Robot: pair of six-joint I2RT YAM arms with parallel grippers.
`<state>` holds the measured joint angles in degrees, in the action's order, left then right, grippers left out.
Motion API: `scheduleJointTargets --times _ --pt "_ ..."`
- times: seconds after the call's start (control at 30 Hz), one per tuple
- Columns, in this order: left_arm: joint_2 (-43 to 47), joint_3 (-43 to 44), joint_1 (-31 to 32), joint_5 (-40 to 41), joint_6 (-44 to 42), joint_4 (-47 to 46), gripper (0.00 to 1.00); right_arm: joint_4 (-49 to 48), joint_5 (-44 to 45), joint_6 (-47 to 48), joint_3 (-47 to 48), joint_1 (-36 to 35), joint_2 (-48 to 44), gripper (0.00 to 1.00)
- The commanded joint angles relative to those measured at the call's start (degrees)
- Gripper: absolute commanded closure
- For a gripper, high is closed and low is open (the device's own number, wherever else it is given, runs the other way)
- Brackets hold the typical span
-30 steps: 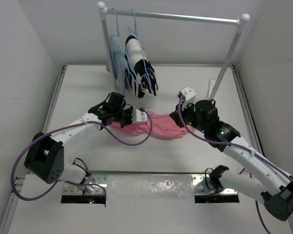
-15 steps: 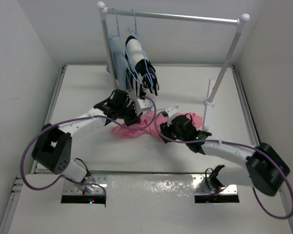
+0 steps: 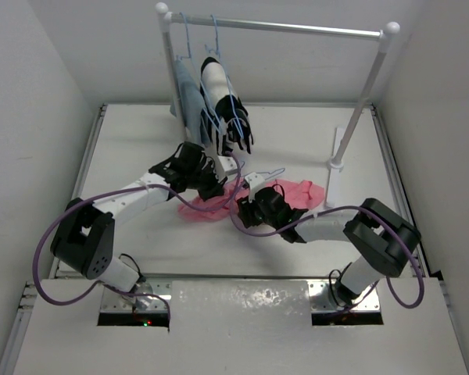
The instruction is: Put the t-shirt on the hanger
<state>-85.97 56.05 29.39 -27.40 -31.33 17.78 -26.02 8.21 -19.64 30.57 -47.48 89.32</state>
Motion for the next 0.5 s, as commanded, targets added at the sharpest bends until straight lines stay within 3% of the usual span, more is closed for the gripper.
scheduleJointTargets --times 0.0,0.03,0.2,0.27,0.37,0.47 --pt "0.2 0.9 -0.2 -1.5 -1.2 -2.1 1.0 -0.4 2.6 1.4 4.3 -0.8 2.5 0.47" --pt "0.3 0.9 -0.3 -1.6 -1.1 -2.1 1.0 -0.6 3.0 1.0 4.0 -0.8 2.5 0.49" --pt "0.6 1.1 -0.5 -1.5 -1.5 -2.1 1.0 3.2 7.6 0.0 2.9 -0.7 2.4 0.92" --pt "0.6 1.1 -0.5 -1.8 -1.5 -2.1 1.0 4.8 7.6 -0.5 3.2 -0.5 3.2 1.0" --pt "1.0 1.0 -1.8 -2.0 -2.2 -1.7 1.0 3.4 4.6 -0.9 2.2 0.0 3.6 1.0" --pt "1.0 0.9 -1.9 -2.0 -2.2 -1.4 1.0 0.2 1.5 0.3 1.1 0.0 1.8 0.62"
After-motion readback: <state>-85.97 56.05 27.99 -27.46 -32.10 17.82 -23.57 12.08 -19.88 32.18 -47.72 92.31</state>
